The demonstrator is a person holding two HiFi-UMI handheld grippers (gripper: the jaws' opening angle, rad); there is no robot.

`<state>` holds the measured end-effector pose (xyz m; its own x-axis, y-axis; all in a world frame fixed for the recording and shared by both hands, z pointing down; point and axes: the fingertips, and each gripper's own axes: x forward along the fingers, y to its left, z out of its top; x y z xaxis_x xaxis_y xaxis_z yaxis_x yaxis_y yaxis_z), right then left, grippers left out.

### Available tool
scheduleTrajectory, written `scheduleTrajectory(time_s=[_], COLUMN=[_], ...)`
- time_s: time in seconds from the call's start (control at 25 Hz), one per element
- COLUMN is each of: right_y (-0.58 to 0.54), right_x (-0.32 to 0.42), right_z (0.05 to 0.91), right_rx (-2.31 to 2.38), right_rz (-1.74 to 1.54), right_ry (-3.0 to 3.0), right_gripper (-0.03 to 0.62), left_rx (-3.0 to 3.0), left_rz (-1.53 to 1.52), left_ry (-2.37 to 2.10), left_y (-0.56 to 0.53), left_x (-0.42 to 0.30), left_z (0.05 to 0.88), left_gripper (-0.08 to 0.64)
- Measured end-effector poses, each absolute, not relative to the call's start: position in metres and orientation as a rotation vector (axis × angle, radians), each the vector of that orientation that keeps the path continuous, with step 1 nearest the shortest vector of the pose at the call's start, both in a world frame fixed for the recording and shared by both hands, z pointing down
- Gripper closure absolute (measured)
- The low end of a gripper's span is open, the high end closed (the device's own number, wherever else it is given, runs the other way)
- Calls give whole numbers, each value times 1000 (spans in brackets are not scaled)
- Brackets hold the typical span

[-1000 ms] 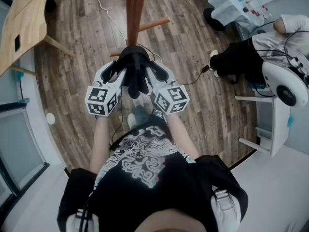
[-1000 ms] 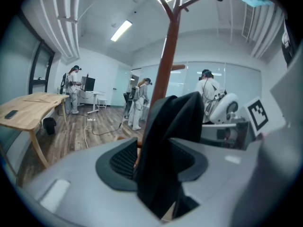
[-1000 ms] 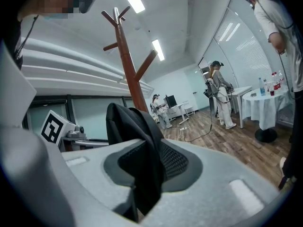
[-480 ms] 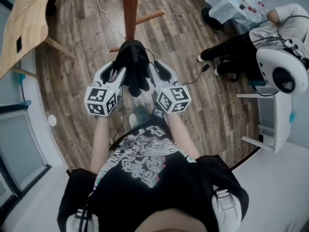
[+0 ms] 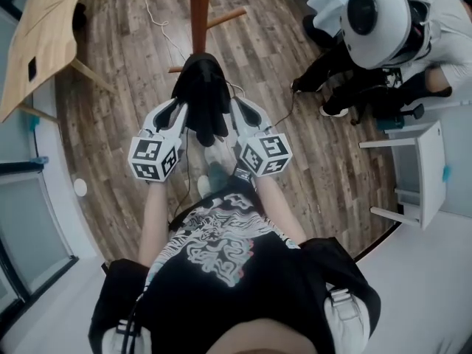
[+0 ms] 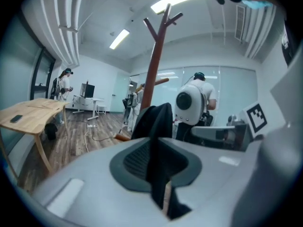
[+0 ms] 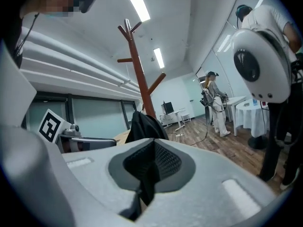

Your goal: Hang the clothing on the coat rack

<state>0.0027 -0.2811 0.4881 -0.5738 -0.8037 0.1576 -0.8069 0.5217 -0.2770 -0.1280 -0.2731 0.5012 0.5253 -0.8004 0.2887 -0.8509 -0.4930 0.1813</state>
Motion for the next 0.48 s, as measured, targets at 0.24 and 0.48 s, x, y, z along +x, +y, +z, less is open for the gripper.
scheduleTrajectory(time_s=[0.24,0.48], right_y=[-249,-209], right_x=[-14,-24], right_z=[479,474], right_rx=[1402,1442], right_rz=[436,387], right_ry=[-2751,-2721], right_gripper=[594,594], left_rx=[2511,2533], left_rz=[242,206], left_ry=[-1382,-1376], left_y=[-238,-194], left_x=[-136,-154], left_z=[488,481], left_gripper=[571,571])
